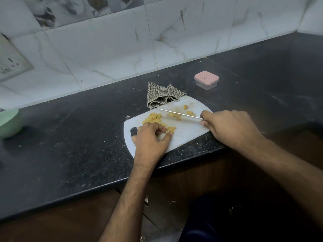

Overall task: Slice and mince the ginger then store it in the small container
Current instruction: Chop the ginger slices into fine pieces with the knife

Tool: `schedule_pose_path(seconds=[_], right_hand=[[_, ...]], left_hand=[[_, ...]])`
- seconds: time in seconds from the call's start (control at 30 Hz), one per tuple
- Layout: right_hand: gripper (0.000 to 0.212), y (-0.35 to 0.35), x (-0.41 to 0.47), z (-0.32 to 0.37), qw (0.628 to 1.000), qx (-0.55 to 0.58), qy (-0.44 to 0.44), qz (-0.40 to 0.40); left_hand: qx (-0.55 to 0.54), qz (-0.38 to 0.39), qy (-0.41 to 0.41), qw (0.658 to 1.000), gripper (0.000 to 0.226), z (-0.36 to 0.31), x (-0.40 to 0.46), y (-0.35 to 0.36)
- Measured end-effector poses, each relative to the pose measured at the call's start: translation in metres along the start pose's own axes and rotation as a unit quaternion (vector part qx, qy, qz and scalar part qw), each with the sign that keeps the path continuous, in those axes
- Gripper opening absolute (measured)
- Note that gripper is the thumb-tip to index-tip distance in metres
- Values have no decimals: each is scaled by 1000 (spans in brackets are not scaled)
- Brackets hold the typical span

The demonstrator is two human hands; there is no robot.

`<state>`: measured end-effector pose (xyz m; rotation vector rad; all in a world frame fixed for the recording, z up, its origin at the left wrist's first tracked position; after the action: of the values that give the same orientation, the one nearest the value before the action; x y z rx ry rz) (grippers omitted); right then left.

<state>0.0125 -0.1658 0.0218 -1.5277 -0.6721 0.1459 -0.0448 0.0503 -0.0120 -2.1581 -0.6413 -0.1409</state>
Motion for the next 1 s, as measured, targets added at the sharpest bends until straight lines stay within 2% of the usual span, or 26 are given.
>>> schedule_pose_path(seconds=[0.23,0.33,0.57,0.7,1.0], right_hand=[[25,19,11,-1,997,30,-4,-66],[17,19,11,-3,994,82,0,-78],[14,22,12,-6,989,125,-5,-76],[15,25,12,-5,989,126,-5,-74],[13,22,12,-9,987,134,25,-81]], left_hand=[[-39,-7,9,999,13,2,2,0],[-54,-12,12,998,14,3,2,-1],[71,18,24,997,4,-4,1,8],[95,10,23,995,7,-3,-1,7],[-3,-41,3,999,13,-3,-3,-9]])
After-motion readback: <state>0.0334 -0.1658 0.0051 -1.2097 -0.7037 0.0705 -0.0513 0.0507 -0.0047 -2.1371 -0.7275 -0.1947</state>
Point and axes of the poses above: each hand's wrist, its own x-axis towards the middle knuckle, its own y-axis out of the palm, z = x × y, the point moved 7 cm from there along x, towards the middle knuckle, and after that the axes turned 4 degrees about -z, right-handed, at the moved point
